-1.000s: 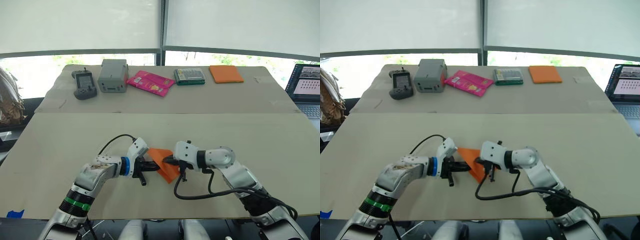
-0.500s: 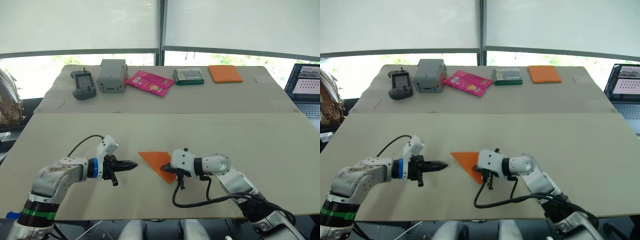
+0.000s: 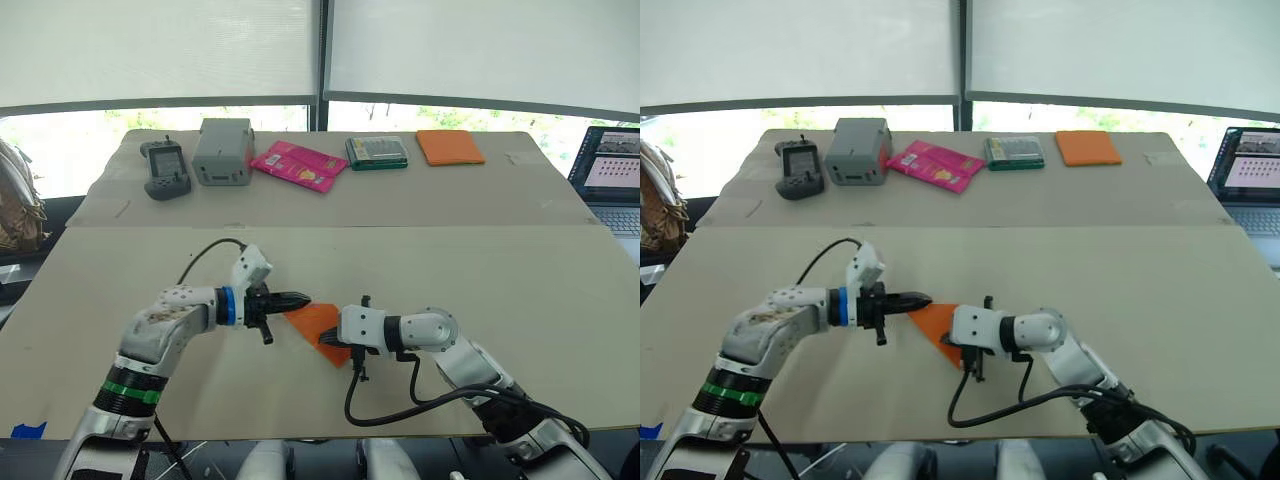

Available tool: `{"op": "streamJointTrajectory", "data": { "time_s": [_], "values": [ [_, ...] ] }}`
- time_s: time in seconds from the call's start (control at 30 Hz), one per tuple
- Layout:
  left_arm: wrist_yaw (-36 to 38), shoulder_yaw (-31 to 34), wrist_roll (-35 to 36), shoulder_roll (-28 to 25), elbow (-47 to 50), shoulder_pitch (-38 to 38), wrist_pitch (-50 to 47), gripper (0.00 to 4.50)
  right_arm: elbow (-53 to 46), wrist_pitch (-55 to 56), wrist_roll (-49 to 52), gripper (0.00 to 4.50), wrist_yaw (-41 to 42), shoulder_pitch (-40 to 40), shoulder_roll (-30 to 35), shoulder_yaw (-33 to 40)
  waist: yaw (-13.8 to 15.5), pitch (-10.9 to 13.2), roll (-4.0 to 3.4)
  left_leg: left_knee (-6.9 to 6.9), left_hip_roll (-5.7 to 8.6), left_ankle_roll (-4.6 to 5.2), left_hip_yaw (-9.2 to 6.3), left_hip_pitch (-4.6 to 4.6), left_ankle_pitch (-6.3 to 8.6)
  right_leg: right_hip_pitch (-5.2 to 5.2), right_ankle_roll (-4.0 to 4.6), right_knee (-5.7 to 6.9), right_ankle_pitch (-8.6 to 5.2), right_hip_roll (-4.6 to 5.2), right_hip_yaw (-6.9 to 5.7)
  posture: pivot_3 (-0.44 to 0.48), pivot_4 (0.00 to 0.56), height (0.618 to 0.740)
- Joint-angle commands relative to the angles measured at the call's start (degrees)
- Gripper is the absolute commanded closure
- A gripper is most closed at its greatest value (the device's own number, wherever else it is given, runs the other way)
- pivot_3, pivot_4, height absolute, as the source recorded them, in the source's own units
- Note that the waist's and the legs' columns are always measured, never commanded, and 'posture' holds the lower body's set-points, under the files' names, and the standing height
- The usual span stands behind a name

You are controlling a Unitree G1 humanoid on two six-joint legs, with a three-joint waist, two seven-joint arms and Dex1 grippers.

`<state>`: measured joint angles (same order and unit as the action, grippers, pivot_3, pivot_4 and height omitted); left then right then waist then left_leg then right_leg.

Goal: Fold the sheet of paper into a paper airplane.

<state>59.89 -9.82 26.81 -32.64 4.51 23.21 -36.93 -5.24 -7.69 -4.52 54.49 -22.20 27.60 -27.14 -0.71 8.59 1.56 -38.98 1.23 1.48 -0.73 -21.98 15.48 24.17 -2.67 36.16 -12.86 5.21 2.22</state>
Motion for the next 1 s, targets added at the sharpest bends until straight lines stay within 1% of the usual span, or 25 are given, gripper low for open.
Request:
{"op": "streamJointTrajectory", "data": {
  "time_s": [0.03,0.23,0.37,0.5,0.67,0.77,0.87,0.93,1.0],
  "values": [
    [2.1,-2.9,-4.0,-1.6,-1.8,-1.0,4.2,4.50,-0.8,-1.5,-1.7,4.47,-0.9,0.8,1.3,0.8,0.0,0.0,0.00,0.01,0.00,0.00,0.00,0.01,0.00,0.00,0.00,0.00,0.00,0.00,0.01,0.000,0.150,0.740],
    [-1.5,-2.1,-7.7,0.9,-8.6,0.2,8.0,4.50,-5.3,-3.8,-1.2,4.47,-1.1,2.1,2.5,2.1,0.4,0.0,0.00,-0.05,0.02,0.01,-0.01,-0.01,0.00,-0.03,-0.01,0.00,0.00,0.03,-0.03,0.000,0.150,0.740],
    [-2.7,-1.0,-7.7,3.3,-11.2,1.5,8.9,4.50,-8.5,-5.4,-0.8,4.47,-1.0,3.7,4.0,3.0,0.5,0.0,0.00,-0.09,0.03,0.02,-0.01,-0.04,0.00,-0.03,-0.01,-0.01,0.00,0.02,-0.04,0.000,0.150,0.740],
    [-2.2,-1.7,-8.2,4.2,-11.3,1.2,8.8,4.50,-11.2,-7.8,0.6,4.47,-1.0,4.8,4.7,4.5,0.5,0.0,0.00,-0.08,0.03,0.03,-0.01,-0.05,0.00,-0.01,-0.01,0.01,0.00,0.00,-0.03,0.000,0.150,0.740],
    [-1.6,-2.6,-8.8,3.9,-10.3,-0.1,8.3,4.50,-16.4,-15.9,7.3,4.47,-0.7,6.2,2.1,6.7,0.4,0.0,0.00,-0.08,0.02,0.03,-0.02,-0.05,0.01,-0.01,-0.01,0.01,0.00,0.00,-0.03,0.000,0.150,0.740],
    [-1.4,-2.6,-9.3,3.7,-10.2,-0.5,8.4,4.50,-19.5,-21.1,9.8,4.47,-0.3,6.8,1.1,5.5,0.4,0.0,0.00,-0.08,-0.01,0.03,-0.03,-0.05,0.01,-0.01,-0.01,0.01,0.00,0.00,-0.03,0.000,0.150,0.740],
    [-0.9,-3.2,-9.9,4.3,-11.6,0.6,8.8,4.50,-22.7,-26.8,11.8,4.47,0.3,7.2,1.4,3.7,0.5,0.0,0.00,-0.09,0.01,0.04,-0.03,-0.05,0.01,-0.03,-0.01,0.01,0.00,0.02,-0.04,0.000,0.150,0.740],
    [-0.5,-3.5,-10.1,5.0,-12.9,1.8,9.1,4.50,-23.9,-28.7,12.1,4.47,0.5,7.2,2.3,2.9,0.6,0.0,0.00,-0.09,0.01,0.04,-0.04,-0.05,0.01,-0.03,-0.01,0.01,0.00,0.02,-0.06,0.000,0.150,0.740],
    [0.2,-4.1,-10.4,5.9,-14.3,3.4,9.6,4.50,-24.4,-29.0,9.6,4.47,0.1,6.8,4.3,1.1,0.9,0.0,0.00,-0.13,0.04,0.04,-0.07,-0.06,0.01,-0.05,-0.01,0.01,0.00,0.02,-0.10,0.000,0.150,0.740]
  ]
}}
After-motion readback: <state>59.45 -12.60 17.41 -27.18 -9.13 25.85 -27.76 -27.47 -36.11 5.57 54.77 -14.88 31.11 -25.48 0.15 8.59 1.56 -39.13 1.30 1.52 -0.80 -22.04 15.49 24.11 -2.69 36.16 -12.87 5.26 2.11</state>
